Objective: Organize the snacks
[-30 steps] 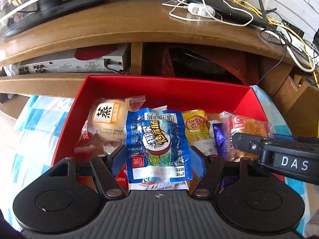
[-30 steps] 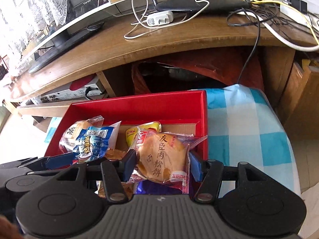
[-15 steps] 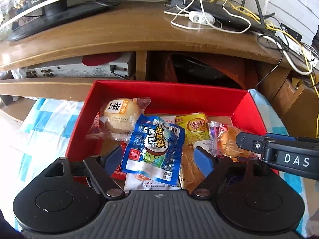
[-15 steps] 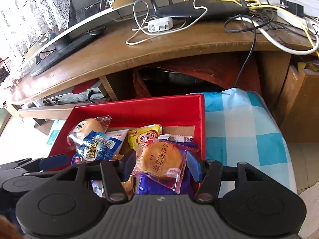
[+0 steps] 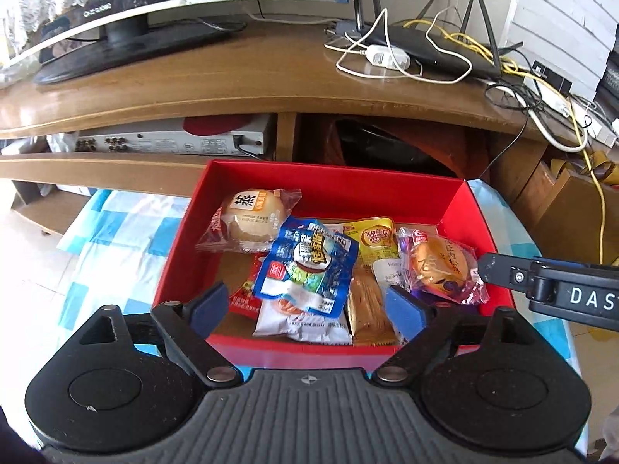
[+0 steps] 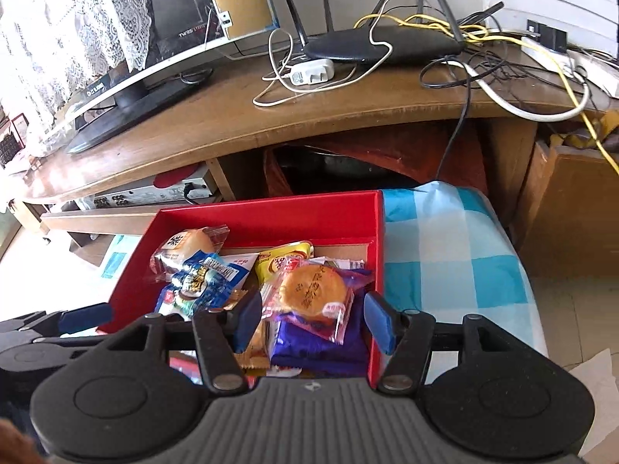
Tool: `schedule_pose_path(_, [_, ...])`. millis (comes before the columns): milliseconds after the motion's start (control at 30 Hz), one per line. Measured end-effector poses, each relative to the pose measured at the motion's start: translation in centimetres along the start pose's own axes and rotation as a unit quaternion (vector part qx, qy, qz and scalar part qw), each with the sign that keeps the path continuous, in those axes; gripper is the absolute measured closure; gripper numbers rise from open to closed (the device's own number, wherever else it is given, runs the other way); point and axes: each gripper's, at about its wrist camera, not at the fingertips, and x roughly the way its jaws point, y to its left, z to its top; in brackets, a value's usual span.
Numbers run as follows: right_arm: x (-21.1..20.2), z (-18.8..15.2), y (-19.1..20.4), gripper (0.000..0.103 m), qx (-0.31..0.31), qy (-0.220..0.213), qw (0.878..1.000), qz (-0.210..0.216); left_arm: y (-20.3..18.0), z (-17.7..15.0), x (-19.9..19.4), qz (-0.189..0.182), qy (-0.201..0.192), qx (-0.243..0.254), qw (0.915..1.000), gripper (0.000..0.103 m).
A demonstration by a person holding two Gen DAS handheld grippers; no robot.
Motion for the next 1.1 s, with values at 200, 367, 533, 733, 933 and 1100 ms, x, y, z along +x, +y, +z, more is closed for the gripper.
schedule_pose_path(200, [-2.3,-1.6,0.1,0.023,0.0,-0.001,1.0,0.006,-0.1,-1.5,-2.8,0.017,-0.033,0.014,0.9992,0.0])
schedule_pose_path(367, [-4.5,-2.8,0.4,0.022,0.003,-0.01,1.0,0.016,0.8,-2.6,-5.1,-0.026,-0.061,-0.012,0.9977,0.0])
schedule_pose_path(533, [-5.9,-4.1,0.7,0.019,0.0,-0.011,1.0,0.022,0.8,-3.5,-6.3,-0.028,-0.07,-0.002,0.9971,0.0])
schedule_pose_path(733, [-6.8,-5.4,0.9,0.019,-0.003,-0.008,1.0,0.023,0.8,-4.6,-6.3,-0.054,-0.056,0.005,0.9969,0.0])
schedule_pose_path(933, [-7.1,-6.7,0.8,0.019,-0.002,0.005,1.0,0.02,1.4,-5.8,-5.8,-0.077,-0.041,-0.034,0.9956,0.0])
schedule_pose_path(1100, [-7.5,-7.1,0.8,0.019,0.0,0.004,1.0,0.021,1.1,-6.6,-6.5,-0.063,-0.047,-0.027,0.9965,0.0])
